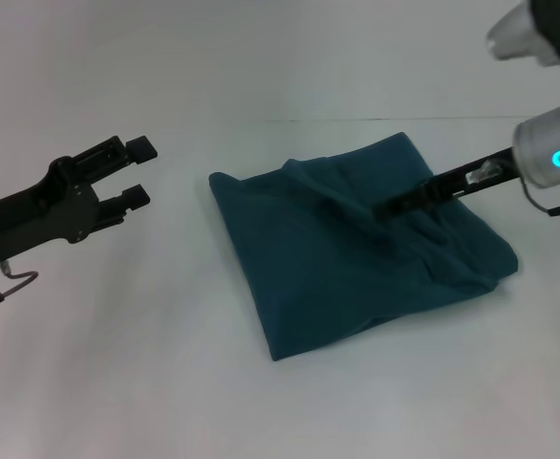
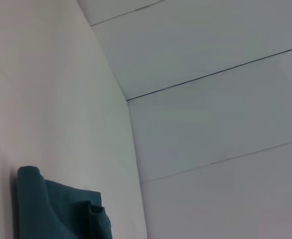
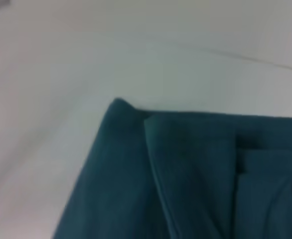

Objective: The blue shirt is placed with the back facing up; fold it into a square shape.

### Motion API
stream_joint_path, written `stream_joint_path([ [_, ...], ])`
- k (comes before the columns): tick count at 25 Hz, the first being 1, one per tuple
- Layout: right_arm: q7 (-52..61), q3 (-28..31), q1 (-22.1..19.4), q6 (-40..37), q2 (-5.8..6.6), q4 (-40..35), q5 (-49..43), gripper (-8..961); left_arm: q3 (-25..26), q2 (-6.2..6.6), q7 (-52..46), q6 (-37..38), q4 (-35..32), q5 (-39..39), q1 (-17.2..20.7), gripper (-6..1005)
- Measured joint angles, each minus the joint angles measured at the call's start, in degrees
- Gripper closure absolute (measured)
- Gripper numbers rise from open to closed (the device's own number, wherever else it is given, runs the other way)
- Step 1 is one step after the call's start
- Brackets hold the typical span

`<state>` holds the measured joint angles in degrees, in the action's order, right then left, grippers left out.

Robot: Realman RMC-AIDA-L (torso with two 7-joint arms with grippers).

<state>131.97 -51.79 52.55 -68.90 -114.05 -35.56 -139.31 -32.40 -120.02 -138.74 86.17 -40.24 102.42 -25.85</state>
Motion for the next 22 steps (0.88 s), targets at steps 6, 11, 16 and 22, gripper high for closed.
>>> stream_joint_path([
  [6,1.18,-2.19,1.21,2.23,-1.91,-0.86,-3.73,120,0.03,-0.01,-0.02,-0.66,0.46,0.03,-0.29,122],
  [11,3.46,-6.37,1.40,3.59,-2.85,-1.83,-6.72,121,0.06,0.01,0.02,-1.21,1.22,-0.24,-0.28,122],
  [16,10.87,-8.64,1.30,8.21,-4.38,-3.75,-15.14,122,0.07,0.04,0.05,-1.84,1.77,-0.45,-0.32,123],
  [22,18.79,-5.79,-0.49,11.06,-3.03,-7.05,-17.43,123,0.06,0.05,0.05,-1.91,1.77,-0.53,-0.46,124],
])
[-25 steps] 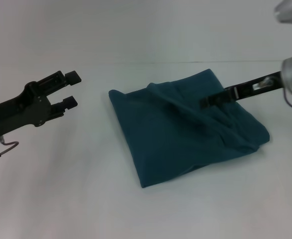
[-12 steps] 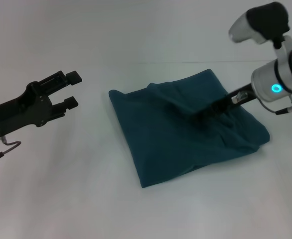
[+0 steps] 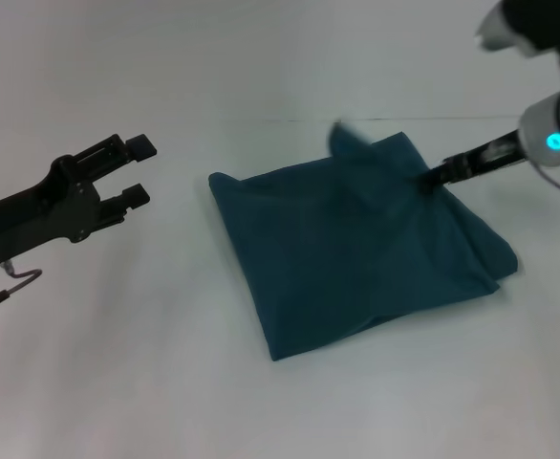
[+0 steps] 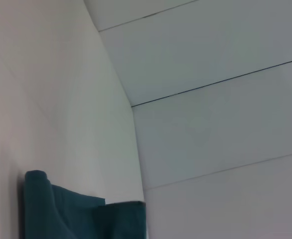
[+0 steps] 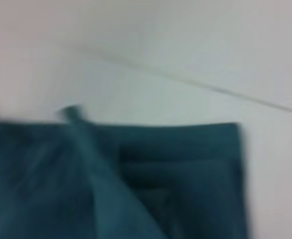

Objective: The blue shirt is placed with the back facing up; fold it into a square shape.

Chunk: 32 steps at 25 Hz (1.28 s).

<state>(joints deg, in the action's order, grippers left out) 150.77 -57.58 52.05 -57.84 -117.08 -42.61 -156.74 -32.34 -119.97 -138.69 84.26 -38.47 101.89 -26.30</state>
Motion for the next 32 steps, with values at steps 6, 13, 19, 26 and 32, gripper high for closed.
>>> stream_joint_path([
  [6,-1.96,6.21,-1.87,-4.59,2.49,-0.72,4.12,124,0.00,0.00,0.05,0.00,-0.02,-0.11,-0.15,123],
  [13,-6.04,9.11,-2.60,-10.84,4.58,5.42,12.61,125,0.57,0.00,0.62,-0.07,0.56,-0.20,-0.23,124],
  [19,-5.27,10.02,-4.03,-10.71,5.28,6.96,13.37,126,0.61,0.00,0.66,-0.07,0.70,-0.21,-0.29,124],
  [26,-6.15,10.71,-4.63,-7.15,3.28,7.95,13.62,127,0.61,-0.07,1.22,-0.93,1.58,-0.21,-0.71,123],
  [32,-6.38,10.51,-3.96,-4.54,2.86,9.67,13.65,128,0.61,-0.09,1.40,-1.58,2.25,-0.21,-0.79,123],
])
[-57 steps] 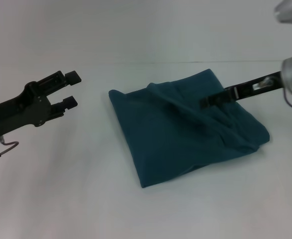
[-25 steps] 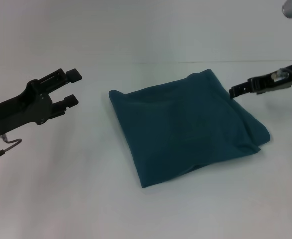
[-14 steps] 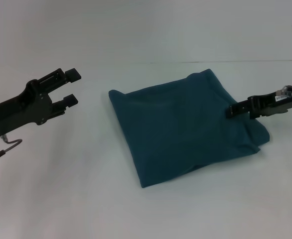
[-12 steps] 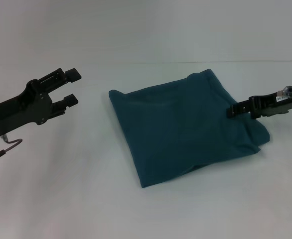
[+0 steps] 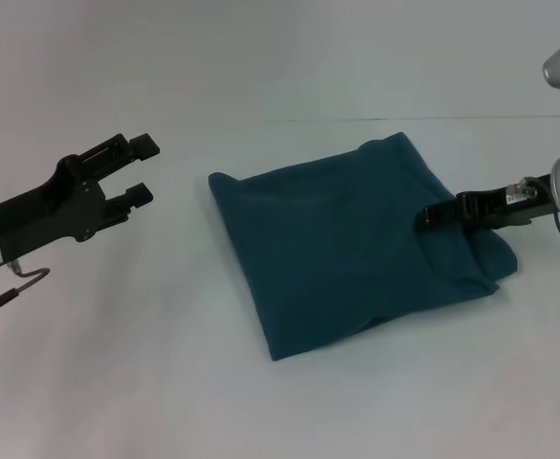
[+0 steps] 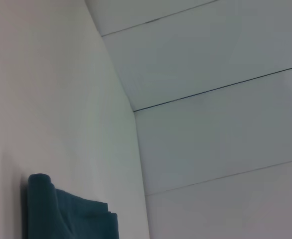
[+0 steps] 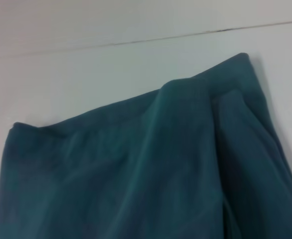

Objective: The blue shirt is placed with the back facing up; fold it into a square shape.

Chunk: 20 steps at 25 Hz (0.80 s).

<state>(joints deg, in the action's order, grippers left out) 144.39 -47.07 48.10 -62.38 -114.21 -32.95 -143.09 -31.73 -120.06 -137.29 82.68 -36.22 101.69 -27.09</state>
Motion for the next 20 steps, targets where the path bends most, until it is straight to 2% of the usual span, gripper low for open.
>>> stream_joint_path([
  [11,-1.27,-0.31,1.74,4.53,-1.63,2.91,0.20,130,0.00,0.00,0.05,-0.62,0.01,0.00,0.03,123],
  [20,-1.33,-0.40,2.14,6.26,-1.80,4.58,-0.28,132,0.00,0.00,0.10,-0.73,0.01,0.00,0.02,123],
])
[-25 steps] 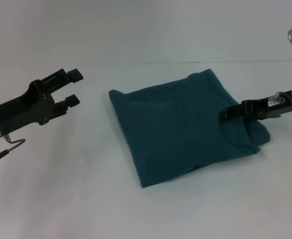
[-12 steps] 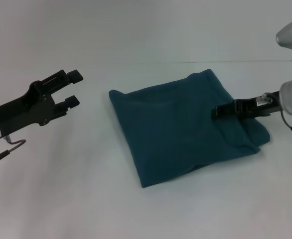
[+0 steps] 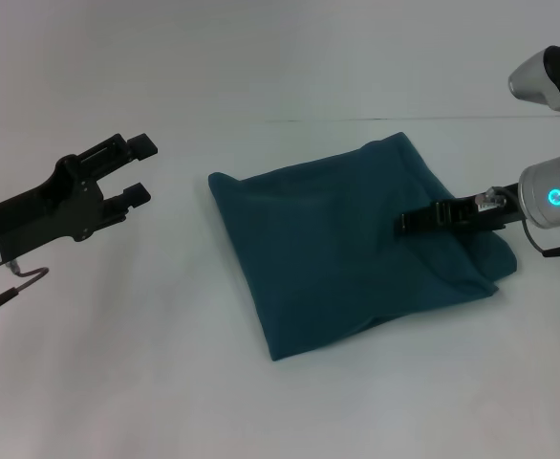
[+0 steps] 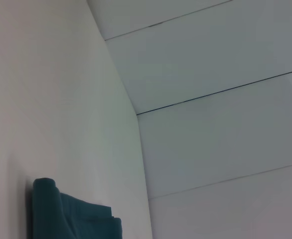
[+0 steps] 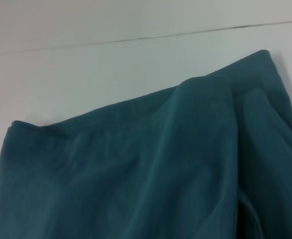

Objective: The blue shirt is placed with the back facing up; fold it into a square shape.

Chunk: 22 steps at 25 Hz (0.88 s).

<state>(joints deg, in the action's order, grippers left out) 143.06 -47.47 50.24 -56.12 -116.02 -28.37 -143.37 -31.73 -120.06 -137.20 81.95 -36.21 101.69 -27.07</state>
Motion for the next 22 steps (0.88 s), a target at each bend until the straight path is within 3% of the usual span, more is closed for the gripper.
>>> stream_joint_path([
  [7,-1.24,0.01,0.07,0.30,-0.42,-0.21,1.19,133,-0.04,0.00,0.01,0.01,0.10,0.00,-0.16,124],
  [13,-1.81,0.02,0.12,0.77,-0.56,-0.09,1.69,351,-0.10,0.00,0.01,0.16,0.20,0.00,-0.17,124],
  [22,-1.13,0.47,-0.08,1.26,-0.53,-0.29,1.69,575,-0.08,0.00,0.12,0.14,0.26,0.00,-0.21,124],
])
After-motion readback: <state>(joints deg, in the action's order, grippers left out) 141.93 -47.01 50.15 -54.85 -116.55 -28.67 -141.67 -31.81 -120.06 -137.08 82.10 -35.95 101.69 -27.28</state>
